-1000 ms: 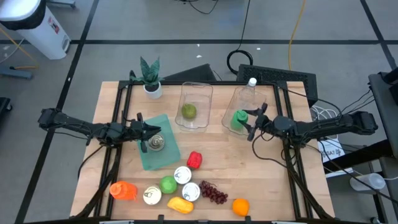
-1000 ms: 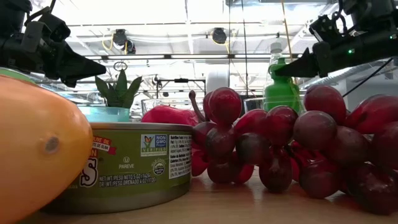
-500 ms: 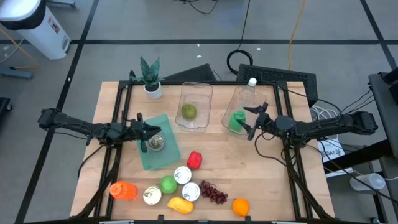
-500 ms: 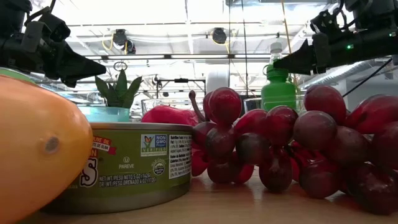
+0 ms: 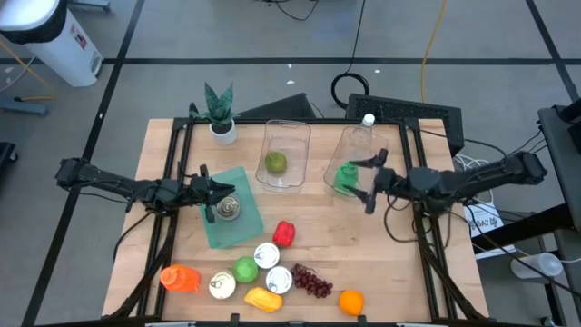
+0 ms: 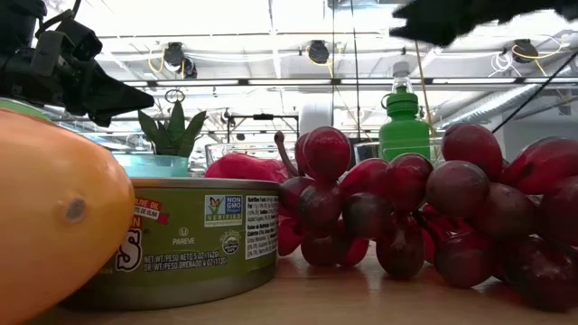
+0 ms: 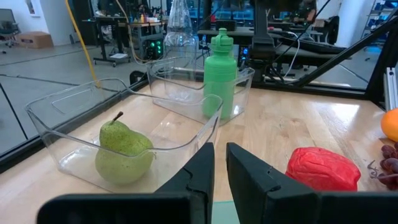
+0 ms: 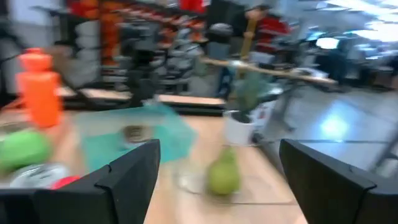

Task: Pick & Place Food Item
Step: Put the grapes into the left transparent bin

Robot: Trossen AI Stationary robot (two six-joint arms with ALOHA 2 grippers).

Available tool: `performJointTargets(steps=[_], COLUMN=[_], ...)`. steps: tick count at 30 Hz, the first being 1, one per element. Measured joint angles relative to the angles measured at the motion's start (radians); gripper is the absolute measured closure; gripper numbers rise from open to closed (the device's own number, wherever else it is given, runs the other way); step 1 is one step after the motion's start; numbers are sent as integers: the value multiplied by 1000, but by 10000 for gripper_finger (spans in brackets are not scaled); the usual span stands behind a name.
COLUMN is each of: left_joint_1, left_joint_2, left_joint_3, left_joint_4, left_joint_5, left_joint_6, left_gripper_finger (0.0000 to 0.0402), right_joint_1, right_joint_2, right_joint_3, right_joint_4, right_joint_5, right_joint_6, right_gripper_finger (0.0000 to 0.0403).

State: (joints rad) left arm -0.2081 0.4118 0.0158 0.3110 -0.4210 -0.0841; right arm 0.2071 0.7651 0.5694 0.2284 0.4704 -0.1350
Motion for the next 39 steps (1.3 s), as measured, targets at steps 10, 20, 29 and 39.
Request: performJointTargets(steps=[10, 20, 29, 39], left_joint_1=[0, 0, 0, 0], left_joint_2=[0, 0, 0, 0], left_joint_3=[0, 0, 0, 0], left_joint_4=[0, -1, -1, -1], left_joint_5=[0, 0, 0, 0], left_joint_6=[0, -2, -3, -4], left_gripper_finger=[352, 352, 352, 352], right_joint_1=[245, 231, 220, 220], right_joint_2=[1, 2, 2, 4], right_joint_3=[71, 71, 71, 71], right_joint_4=[13, -1, -1, 7], right_joint_5=[0, -82, -83, -83], right_joint_6=[-28, -53, -78, -90], right_gripper_finger=[244, 387, 394, 379])
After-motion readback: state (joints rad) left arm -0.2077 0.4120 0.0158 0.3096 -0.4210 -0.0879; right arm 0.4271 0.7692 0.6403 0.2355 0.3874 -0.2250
